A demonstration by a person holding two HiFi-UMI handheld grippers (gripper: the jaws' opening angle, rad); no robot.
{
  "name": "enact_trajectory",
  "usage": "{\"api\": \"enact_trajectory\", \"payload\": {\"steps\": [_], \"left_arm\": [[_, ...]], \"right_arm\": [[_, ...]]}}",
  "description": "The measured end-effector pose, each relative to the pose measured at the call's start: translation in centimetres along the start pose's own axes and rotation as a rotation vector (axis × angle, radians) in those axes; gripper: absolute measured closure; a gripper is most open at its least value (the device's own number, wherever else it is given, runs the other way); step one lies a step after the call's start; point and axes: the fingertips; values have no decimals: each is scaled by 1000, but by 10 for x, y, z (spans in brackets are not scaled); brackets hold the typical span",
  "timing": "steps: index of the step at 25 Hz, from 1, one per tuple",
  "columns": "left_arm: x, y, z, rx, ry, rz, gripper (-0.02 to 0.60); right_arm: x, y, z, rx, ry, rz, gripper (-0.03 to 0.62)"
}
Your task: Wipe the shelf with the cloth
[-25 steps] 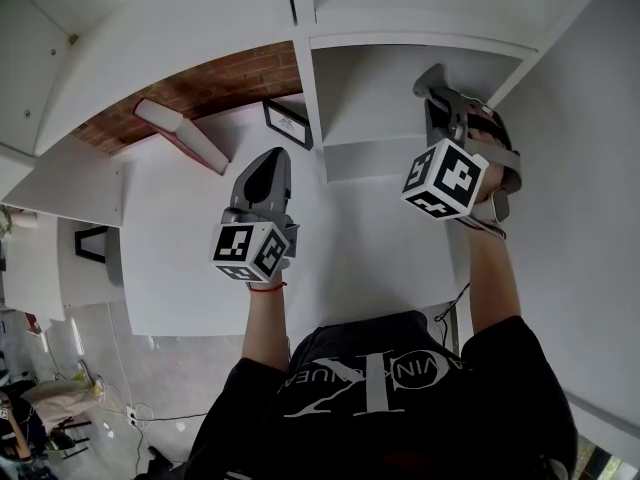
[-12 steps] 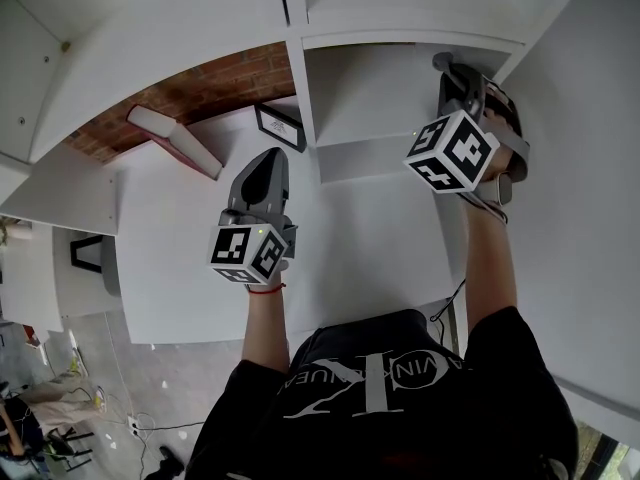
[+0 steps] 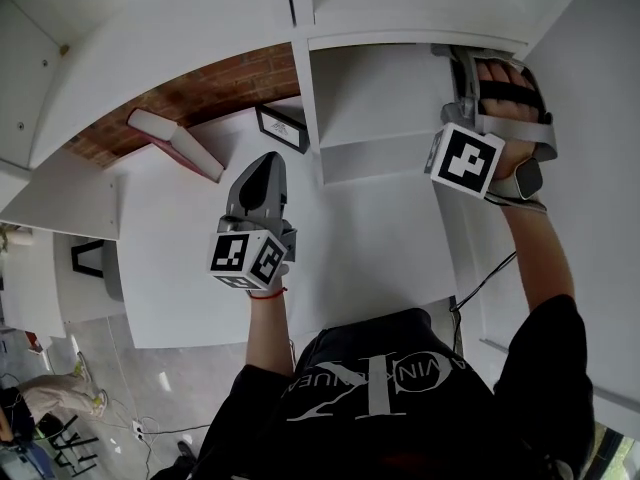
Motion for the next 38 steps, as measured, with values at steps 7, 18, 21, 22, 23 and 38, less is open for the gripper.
{"api": "enact_trajectory", "payload": {"steps": [7,18,21,22,23,38], "left_arm": [[-5,-5,1,21,-22,7,572],[-9,-4,3,23,-27,2,572],[-11,-6,2,22,-31,7,572],[-12,-6,2,21,-33,8,572],[-13,-6,1,19,-34,9,572],[-18,-6,-2,23,-53,17,572]], "right_arm": [[1,-10,-19,40,-358,5,569],[-86,-7,-22,-116,-365,491,569],[-110,-15,-17,-109,-401,589,569],[-118,-18,-15,-104,-412,618,569],[-125,-20,-14,-99,-425,641,569],[-133,45,-4,-187,-496,636,569]]}}
Point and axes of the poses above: the fingertips, and each gripper's own axes: y forward along the fingers, x to its right, z out of its top, and after that the axes turned 12 degrees about -z, right-handed
